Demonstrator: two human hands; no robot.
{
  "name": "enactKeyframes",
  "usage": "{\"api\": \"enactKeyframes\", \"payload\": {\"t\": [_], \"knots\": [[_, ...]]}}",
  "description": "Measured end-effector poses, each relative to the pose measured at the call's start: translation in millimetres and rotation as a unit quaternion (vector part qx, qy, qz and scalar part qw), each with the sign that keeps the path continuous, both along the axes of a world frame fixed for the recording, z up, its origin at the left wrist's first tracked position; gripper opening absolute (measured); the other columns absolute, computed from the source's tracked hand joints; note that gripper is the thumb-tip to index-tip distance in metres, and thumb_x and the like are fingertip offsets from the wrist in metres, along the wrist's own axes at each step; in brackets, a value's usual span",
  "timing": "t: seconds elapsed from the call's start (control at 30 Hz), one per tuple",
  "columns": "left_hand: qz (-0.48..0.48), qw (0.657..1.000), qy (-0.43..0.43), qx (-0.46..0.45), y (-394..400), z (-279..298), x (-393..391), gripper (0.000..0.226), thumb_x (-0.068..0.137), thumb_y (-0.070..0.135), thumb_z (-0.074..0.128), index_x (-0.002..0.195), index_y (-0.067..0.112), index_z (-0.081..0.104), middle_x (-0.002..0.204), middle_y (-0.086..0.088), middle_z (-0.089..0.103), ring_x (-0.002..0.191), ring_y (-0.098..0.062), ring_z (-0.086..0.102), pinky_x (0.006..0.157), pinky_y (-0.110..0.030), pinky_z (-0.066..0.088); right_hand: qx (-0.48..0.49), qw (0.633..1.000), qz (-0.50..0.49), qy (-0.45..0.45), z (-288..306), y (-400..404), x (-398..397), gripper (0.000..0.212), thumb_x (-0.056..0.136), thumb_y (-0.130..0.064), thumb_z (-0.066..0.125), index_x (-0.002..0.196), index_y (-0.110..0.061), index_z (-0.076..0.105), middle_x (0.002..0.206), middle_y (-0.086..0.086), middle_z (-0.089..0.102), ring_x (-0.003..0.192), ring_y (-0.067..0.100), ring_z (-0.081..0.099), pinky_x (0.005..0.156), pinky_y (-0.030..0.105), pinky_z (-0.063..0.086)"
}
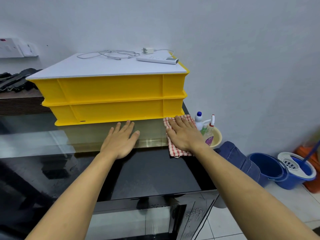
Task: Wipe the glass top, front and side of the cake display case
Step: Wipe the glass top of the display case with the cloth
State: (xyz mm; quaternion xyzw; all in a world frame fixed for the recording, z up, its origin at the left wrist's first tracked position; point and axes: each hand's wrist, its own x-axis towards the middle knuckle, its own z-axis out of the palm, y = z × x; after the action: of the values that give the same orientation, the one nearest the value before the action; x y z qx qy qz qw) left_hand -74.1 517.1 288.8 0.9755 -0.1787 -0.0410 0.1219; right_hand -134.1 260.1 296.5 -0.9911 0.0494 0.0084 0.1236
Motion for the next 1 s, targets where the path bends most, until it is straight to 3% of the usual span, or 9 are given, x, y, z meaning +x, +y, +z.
{"api": "enactKeyframes", "payload": {"t": [0.1, 0.23, 0.33, 0.47, 0.57, 0.7, 0.8, 0.93, 1.0], "knots": [[-0.001, 1.000, 0.004, -0.005, 0, 0, 1, 0.063, 0.110, 0.055, 0.013, 0.168, 0.031, 0.003, 0.173, 0.012, -0.007, 0.161, -0.018, -0.009, 0.131, -0.042, -0.002, -0.008, 1.000, -0.010, 0.003, -1, 25, 2, 0.066, 0.107, -0.054, 0.011, 0.166, -0.028, 0.001, 0.174, 0.005, -0.008, 0.160, 0.026, -0.010, 0.129, 0.045, -0.006], [0.001, 1.000, 0.008, -0.006, 0, 1, 1, 0.060, 0.112, 0.048, 0.015, 0.168, 0.030, 0.003, 0.173, 0.012, -0.008, 0.161, -0.018, -0.008, 0.130, -0.042, -0.002, -0.024, 0.992, 0.121, -0.011, 1, 62, -38, 0.063, 0.108, -0.055, 0.011, 0.166, -0.032, 0.001, 0.173, 0.001, -0.010, 0.160, 0.022, -0.012, 0.128, 0.039, -0.010], [0.001, 1.000, 0.011, -0.007, 0, 1, 1, 0.060, 0.112, 0.047, 0.014, 0.168, 0.030, 0.002, 0.173, 0.012, -0.009, 0.161, -0.019, -0.009, 0.130, -0.042, -0.003, -0.020, 0.987, 0.157, -0.014, 0, 46, -71, 0.060, 0.109, -0.055, 0.015, 0.165, -0.038, 0.000, 0.172, -0.008, -0.010, 0.159, 0.014, -0.011, 0.126, 0.033, -0.012], [0.001, 1.000, 0.008, -0.004, 1, 2, 0, 0.059, 0.112, 0.047, 0.013, 0.168, 0.031, 0.002, 0.173, 0.012, -0.009, 0.161, -0.019, -0.009, 0.130, -0.041, -0.003, -0.035, 0.998, 0.050, 0.006, 5, 8, -33, 0.064, 0.109, -0.055, 0.012, 0.166, -0.031, 0.001, 0.174, 0.000, -0.008, 0.160, 0.020, -0.008, 0.126, 0.036, -0.010], [-0.006, 1.000, 0.004, -0.006, 0, 2, -1, 0.057, 0.112, 0.045, 0.012, 0.167, 0.033, 0.005, 0.173, 0.013, -0.007, 0.161, -0.020, -0.007, 0.130, -0.042, -0.002, -0.018, 1.000, 0.007, 0.011, 3, 31, -9, 0.065, 0.108, -0.053, 0.013, 0.167, -0.027, 0.001, 0.174, 0.006, -0.009, 0.160, 0.027, -0.008, 0.129, 0.045, -0.005], [-0.015, 1.000, 0.006, -0.013, 3, 2, 1, 0.055, 0.113, 0.041, 0.013, 0.167, 0.033, 0.010, 0.174, 0.014, 0.001, 0.162, -0.021, -0.003, 0.129, -0.042, 0.000, -0.034, 0.985, 0.166, -0.019, 1, 76, -62, 0.065, 0.108, -0.056, 0.012, 0.166, -0.029, -0.001, 0.172, 0.000, -0.012, 0.159, 0.020, -0.013, 0.129, 0.039, -0.011], [-0.012, 1.000, 0.009, -0.018, 2, 2, 3, 0.056, 0.112, 0.043, 0.016, 0.167, 0.034, 0.010, 0.173, 0.015, 0.002, 0.162, -0.020, -0.003, 0.130, -0.042, 0.000, -0.030, 0.975, 0.218, -0.028, 4, 52, -97, 0.061, 0.108, -0.058, 0.015, 0.164, -0.038, 0.000, 0.169, -0.010, -0.013, 0.156, 0.007, -0.015, 0.125, 0.030, -0.016], [-0.008, 1.000, 0.007, -0.022, 1, 1, 0, 0.056, 0.112, 0.043, 0.016, 0.167, 0.034, 0.010, 0.174, 0.014, 0.001, 0.162, -0.020, -0.004, 0.129, -0.041, -0.001, -0.048, 0.995, 0.083, 0.008, 7, -7, -43, 0.063, 0.109, -0.057, 0.011, 0.166, -0.033, 0.000, 0.174, -0.001, -0.008, 0.159, 0.016, -0.011, 0.126, 0.035, -0.012], [-0.007, 1.000, 0.005, -0.024, 1, 2, 0, 0.056, 0.112, 0.043, 0.015, 0.167, 0.034, 0.010, 0.174, 0.014, 0.001, 0.162, -0.019, -0.004, 0.129, -0.041, -0.002, -0.030, 0.999, 0.017, 0.010, 7, 1, -21, 0.064, 0.109, -0.056, 0.012, 0.167, -0.030, 0.002, 0.174, 0.003, -0.007, 0.160, 0.022, -0.008, 0.129, 0.041, -0.006]]}}
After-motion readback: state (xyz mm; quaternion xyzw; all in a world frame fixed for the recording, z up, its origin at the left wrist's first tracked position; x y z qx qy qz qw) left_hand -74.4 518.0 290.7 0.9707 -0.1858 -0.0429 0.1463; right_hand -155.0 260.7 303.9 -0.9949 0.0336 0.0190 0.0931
